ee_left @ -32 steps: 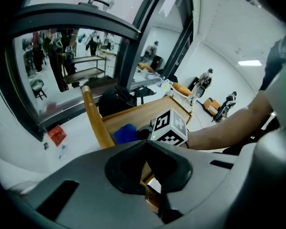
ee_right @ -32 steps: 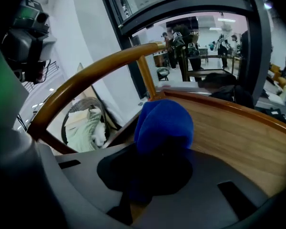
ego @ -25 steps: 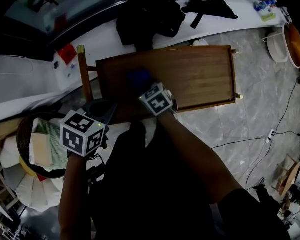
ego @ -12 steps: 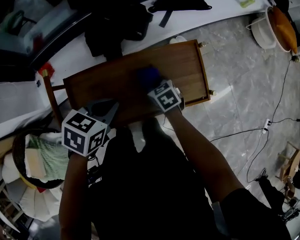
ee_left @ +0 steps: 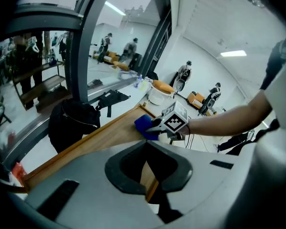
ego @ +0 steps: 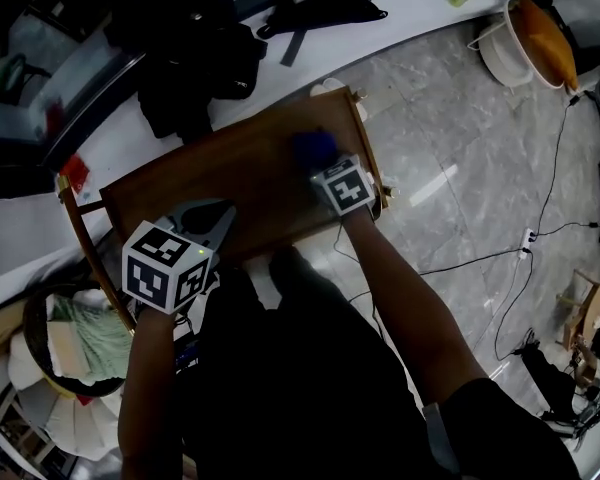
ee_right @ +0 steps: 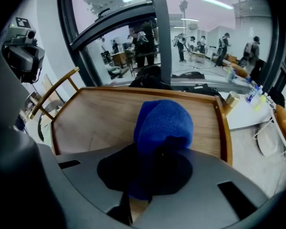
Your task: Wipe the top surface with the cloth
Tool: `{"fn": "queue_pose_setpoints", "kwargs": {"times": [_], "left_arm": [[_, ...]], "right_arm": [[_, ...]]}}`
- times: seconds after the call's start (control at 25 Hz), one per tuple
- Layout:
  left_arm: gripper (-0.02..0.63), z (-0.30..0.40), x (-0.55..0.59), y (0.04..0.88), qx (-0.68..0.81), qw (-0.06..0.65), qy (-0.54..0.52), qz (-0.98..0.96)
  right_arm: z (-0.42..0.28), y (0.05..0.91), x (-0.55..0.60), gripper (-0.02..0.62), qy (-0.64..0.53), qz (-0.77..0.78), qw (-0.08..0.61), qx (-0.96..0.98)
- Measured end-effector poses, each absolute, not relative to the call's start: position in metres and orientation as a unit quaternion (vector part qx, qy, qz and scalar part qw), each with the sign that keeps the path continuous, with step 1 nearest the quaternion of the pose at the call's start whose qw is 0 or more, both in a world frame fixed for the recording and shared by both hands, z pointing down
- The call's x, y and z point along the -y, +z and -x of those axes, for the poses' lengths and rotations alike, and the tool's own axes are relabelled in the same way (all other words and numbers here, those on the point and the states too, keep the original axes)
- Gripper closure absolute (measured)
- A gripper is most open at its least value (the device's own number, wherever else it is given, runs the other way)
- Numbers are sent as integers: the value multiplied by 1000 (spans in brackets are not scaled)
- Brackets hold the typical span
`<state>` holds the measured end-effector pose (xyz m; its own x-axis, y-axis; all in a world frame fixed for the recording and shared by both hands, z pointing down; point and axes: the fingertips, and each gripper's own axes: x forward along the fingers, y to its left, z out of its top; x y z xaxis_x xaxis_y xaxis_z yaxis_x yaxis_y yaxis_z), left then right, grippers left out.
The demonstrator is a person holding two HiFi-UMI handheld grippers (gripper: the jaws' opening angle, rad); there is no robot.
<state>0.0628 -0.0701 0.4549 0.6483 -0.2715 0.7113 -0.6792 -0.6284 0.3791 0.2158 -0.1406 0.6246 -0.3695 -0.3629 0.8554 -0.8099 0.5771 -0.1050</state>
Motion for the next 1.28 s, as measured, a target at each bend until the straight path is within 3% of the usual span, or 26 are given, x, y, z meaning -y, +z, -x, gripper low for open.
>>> {"fn": "queue_pose_setpoints", "kwargs": {"times": [0.48, 0.84, 1.0, 1.28], "left_arm": [[598, -32, 70, 446, 309, 327, 299, -841], [598, 46, 41, 442, 344, 338, 286, -828], [598, 99, 22, 443, 364, 346, 288, -815], [598, 186, -16, 454, 386, 361, 301, -794]], "right_arm": [[-283, 617, 159, 534, 294, -444, 472, 703], [-289, 606, 161, 534, 322, -506, 453, 659], [-216, 579, 150, 534, 314, -492, 385, 715], [19, 569, 84, 534, 352, -325, 307, 822]]}}
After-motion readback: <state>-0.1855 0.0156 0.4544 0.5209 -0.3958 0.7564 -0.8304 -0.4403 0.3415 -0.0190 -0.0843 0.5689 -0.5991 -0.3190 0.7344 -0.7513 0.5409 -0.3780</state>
